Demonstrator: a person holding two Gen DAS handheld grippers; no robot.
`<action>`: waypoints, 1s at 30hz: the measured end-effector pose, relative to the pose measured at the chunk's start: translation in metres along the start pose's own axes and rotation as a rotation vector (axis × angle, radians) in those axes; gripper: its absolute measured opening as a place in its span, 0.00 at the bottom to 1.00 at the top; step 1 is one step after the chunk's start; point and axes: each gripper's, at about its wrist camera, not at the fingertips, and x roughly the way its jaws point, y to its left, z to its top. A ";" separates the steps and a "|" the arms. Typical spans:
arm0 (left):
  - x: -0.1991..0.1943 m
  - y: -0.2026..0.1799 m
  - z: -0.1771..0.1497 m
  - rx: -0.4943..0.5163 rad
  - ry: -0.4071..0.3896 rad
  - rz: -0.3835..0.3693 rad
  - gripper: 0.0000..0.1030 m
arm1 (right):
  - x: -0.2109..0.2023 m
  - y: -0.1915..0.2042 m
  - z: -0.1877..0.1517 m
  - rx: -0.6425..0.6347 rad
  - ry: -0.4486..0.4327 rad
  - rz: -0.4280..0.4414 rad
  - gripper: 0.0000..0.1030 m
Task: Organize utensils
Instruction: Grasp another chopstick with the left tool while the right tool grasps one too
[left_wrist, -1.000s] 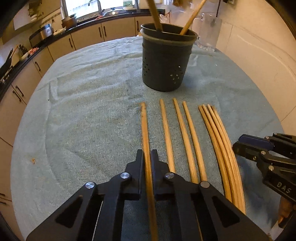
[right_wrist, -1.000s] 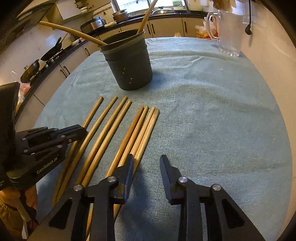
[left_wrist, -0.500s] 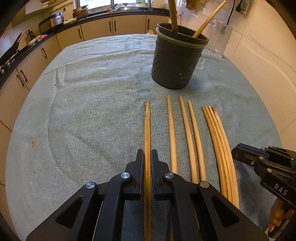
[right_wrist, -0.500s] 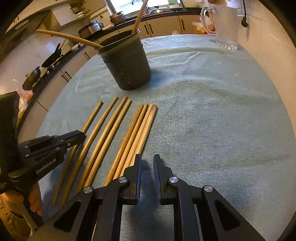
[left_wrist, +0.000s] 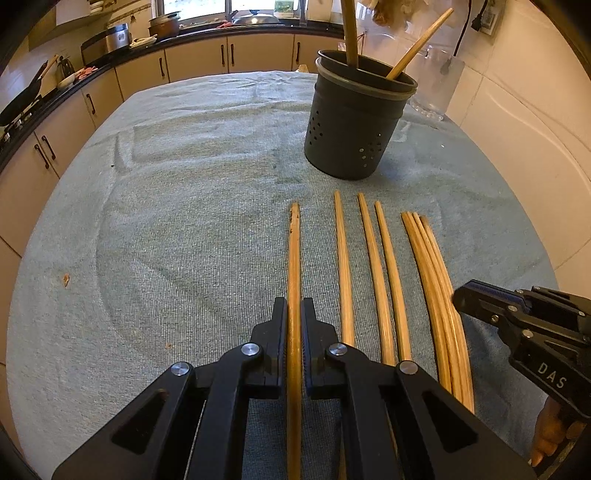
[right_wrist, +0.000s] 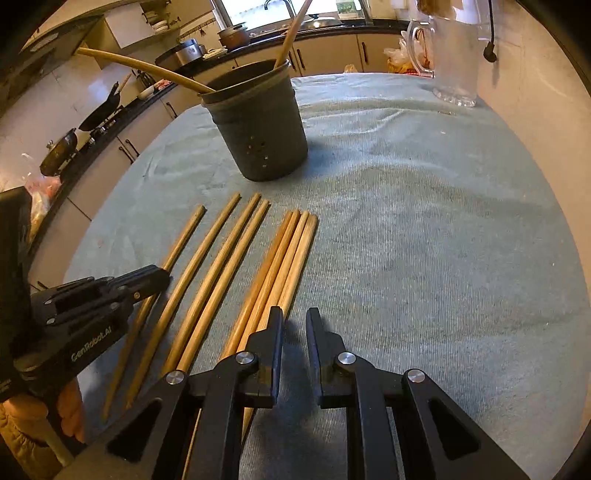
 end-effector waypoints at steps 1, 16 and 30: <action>0.000 -0.001 0.001 -0.003 0.001 0.001 0.07 | 0.002 0.002 0.002 -0.006 0.002 -0.004 0.14; -0.011 0.028 -0.012 -0.261 0.092 -0.094 0.07 | -0.004 -0.022 0.001 0.009 0.054 -0.068 0.10; -0.005 0.037 0.003 -0.274 0.240 -0.144 0.08 | -0.016 -0.055 0.001 -0.011 0.146 -0.140 0.15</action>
